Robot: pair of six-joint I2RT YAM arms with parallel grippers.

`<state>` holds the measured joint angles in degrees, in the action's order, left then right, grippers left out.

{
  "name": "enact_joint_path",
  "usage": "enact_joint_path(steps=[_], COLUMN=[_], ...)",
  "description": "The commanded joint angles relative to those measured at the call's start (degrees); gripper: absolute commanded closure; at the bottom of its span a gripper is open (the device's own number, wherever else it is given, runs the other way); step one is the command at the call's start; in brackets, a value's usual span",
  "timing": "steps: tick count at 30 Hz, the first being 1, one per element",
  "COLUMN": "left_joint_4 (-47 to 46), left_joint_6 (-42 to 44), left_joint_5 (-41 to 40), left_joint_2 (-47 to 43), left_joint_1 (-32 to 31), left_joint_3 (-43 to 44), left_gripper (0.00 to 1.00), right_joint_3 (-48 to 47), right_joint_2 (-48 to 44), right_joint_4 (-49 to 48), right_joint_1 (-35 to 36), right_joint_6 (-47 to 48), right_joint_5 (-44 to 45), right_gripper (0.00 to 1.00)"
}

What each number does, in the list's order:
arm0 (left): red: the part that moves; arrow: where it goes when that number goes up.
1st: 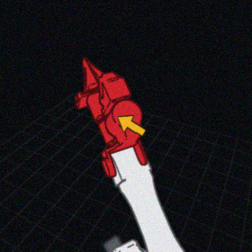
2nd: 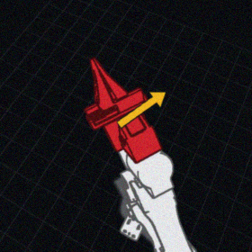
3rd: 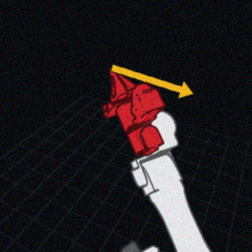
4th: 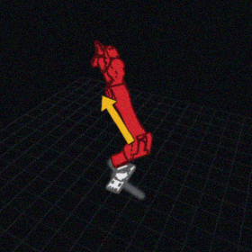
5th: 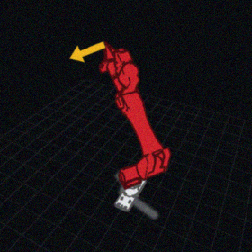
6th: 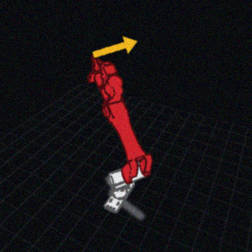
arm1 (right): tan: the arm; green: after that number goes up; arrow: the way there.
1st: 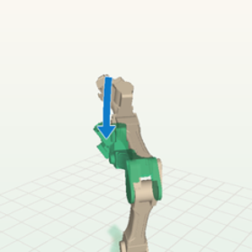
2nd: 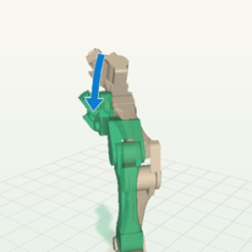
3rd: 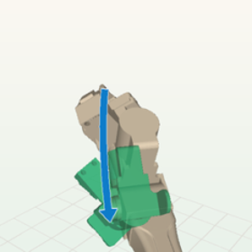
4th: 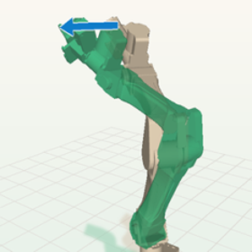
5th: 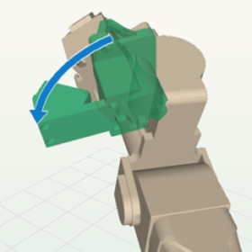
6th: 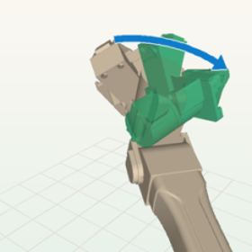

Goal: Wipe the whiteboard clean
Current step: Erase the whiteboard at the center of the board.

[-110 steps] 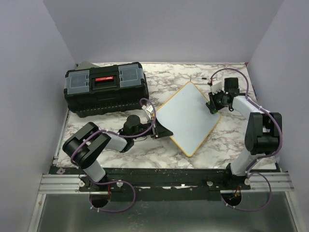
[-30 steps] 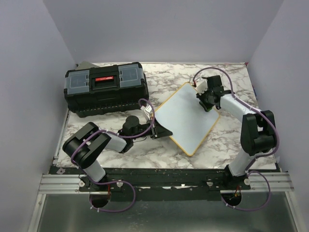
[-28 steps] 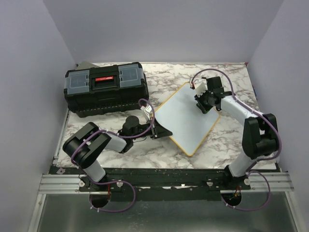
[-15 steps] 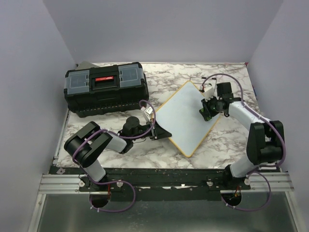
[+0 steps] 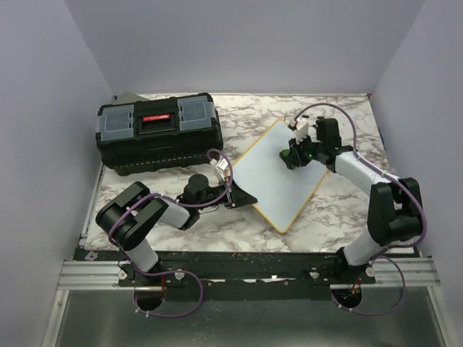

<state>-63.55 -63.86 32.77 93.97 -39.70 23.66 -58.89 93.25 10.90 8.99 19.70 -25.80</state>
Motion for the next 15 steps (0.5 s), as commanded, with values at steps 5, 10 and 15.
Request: enact_joint_path(steps=[5,10,15], left_joint_4=[-6.31,-4.59,-4.05], left_joint_6=[5.22,6.43,6.97], left_joint_5=[5.71,5.47,5.72], left_joint_2=[-2.72,-4.27,-4.98], left_joint_1=[-1.50,-1.41,-1.36], left_joint_3=[1.89,1.97,1.95], left_gripper=[1.00,1.00,1.00], right_joint_3=[10.42,16.96,14.43], right_joint_2=[-11.32,-18.06,-14.85], right_joint_4=[10.36,16.00,12.54], right_joint_1=[9.02,8.59,-3.93], right_joint_6=[7.51,12.64,11.16], right_joint_5=[-20.50,-8.53,-4.35], right_gripper=[0.99,0.99,0.99])
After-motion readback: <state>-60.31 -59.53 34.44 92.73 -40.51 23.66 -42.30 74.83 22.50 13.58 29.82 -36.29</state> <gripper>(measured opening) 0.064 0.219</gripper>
